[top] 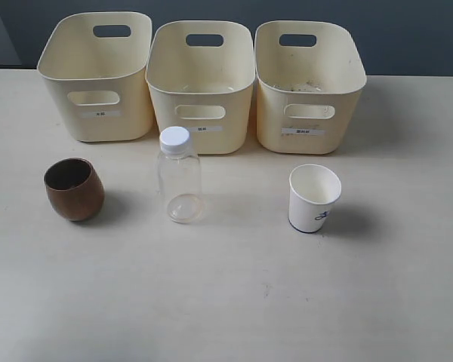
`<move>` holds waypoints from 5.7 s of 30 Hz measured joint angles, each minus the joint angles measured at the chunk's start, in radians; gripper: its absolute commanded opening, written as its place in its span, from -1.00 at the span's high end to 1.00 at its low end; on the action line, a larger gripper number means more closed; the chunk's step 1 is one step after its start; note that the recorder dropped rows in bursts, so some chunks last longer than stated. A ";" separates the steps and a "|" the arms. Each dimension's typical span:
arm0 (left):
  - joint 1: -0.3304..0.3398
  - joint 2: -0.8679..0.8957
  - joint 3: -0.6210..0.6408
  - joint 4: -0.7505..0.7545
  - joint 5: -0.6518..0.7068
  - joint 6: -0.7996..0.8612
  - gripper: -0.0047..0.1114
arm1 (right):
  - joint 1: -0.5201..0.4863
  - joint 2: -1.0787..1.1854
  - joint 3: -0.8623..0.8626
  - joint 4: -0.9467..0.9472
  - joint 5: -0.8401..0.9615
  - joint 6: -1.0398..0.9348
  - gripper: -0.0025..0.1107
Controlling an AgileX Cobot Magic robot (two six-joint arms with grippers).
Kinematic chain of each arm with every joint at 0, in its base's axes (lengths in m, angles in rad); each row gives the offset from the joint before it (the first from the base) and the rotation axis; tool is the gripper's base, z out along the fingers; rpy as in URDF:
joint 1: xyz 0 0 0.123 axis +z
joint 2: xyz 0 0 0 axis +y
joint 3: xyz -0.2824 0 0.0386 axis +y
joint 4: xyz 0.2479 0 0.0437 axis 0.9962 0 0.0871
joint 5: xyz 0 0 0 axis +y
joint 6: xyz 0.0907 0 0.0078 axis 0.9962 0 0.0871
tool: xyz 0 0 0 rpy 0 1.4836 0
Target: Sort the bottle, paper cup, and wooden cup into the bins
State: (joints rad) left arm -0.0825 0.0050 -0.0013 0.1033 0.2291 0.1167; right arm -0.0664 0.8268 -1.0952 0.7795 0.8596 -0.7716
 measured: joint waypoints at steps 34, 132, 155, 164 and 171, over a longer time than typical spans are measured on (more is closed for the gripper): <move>0.000 0.000 0.000 0.000 0.000 0.000 0.92 | 0.714 0.676 -0.002 -0.166 -0.486 -0.114 0.96; 0.000 0.000 0.000 0.000 0.000 0.000 0.92 | 0.775 1.025 -0.101 0.104 -0.640 -0.146 0.44; 0.000 0.000 0.000 0.000 0.000 0.000 0.92 | 0.837 0.739 -0.101 0.022 -0.880 -0.219 0.97; 0.000 0.000 0.000 0.000 0.000 0.000 0.92 | 0.837 0.652 -0.058 0.239 -1.236 -0.478 0.97; 0.000 0.000 0.000 0.000 0.000 0.000 0.92 | 0.708 0.656 -0.053 0.640 -1.246 -0.857 0.97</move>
State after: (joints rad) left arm -0.0825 0.0050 -0.0013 0.1033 0.2291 0.1167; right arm 0.6419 1.4830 -1.1485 1.4194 -0.3859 -1.6288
